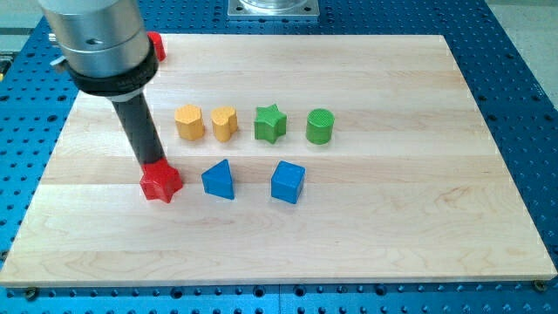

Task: Nudge the red star

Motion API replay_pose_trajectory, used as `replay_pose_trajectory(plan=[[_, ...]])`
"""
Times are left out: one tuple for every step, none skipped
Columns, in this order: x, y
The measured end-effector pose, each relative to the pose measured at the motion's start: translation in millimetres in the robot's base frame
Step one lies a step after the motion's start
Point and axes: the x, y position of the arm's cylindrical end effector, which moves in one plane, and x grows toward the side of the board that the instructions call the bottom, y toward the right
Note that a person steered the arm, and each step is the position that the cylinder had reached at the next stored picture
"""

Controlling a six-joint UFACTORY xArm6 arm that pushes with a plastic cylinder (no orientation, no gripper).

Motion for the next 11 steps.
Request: replay_pose_trajectory(plan=[[2, -32], [39, -56], [44, -25], [37, -4], [37, -13], [46, -86], [-5, -109], [-85, -98], [-149, -59], [-190, 24], [-243, 34]])
